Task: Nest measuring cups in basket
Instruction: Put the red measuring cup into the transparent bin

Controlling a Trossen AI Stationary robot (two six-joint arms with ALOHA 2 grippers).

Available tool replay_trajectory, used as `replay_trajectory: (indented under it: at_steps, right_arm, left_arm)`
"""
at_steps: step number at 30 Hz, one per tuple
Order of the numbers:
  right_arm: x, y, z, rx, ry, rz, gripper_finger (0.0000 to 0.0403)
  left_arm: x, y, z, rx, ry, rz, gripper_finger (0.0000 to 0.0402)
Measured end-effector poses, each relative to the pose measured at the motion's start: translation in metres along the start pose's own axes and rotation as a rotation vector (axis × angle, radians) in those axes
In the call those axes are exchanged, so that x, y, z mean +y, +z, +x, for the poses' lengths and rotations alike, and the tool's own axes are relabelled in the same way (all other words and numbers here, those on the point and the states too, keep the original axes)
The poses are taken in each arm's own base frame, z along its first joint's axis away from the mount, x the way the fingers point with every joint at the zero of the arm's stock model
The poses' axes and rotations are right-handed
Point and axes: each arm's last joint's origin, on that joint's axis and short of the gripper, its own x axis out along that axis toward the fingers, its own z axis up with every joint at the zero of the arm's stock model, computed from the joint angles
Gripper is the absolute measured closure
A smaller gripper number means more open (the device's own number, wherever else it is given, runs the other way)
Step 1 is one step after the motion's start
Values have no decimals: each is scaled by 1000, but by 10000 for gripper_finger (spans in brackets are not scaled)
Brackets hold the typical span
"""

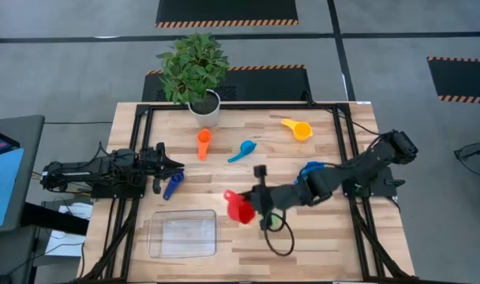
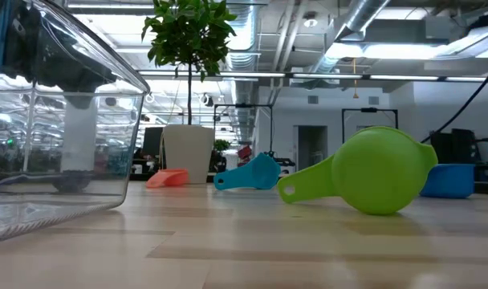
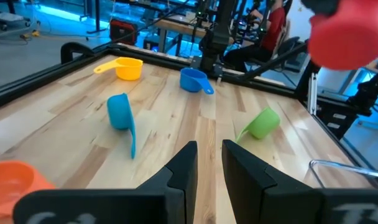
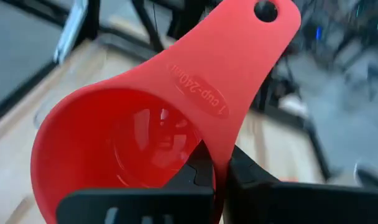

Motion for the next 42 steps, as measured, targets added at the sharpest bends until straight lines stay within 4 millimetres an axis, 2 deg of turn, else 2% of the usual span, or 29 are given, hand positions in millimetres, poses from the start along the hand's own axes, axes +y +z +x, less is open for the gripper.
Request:
replay_trajectory:
  at_steps: [5, 8, 13, 20, 24, 32, 36, 42]
  right_arm:
    - [-29, 9, 9, -177, 11, 2, 391]
    - [-41, 13, 24, -309, -21, 40, 391]
    - [-43, 12, 54, -400, -8, 33, 391]
    - [-21, 12, 121, -287, 55, -65, 391]
    - [-9, 16, 147, -176, 129, -127, 391]
    - [0, 20, 178, -34, 293, -315, 391]
    - [7, 15, 195, -47, 371, -328, 391]
    - [17, 2, 214, -33, 389, -337, 390]
  left_arm:
    - [0, 0, 0, -1, 0, -4, 340]
    - [0, 0, 0, -5, 17, 2, 340]
    - [1, 0, 0, -6, 35, 5, 340]
    - [2, 0, 0, -3, 51, 12, 340]
    - [2, -1, 0, -3, 51, 12, 340]
    - [2, -1, 0, -2, 51, 12, 340]
    - [2, -1, 0, 0, 51, 12, 340]
    - [2, -1, 0, 7, 53, 12, 340]
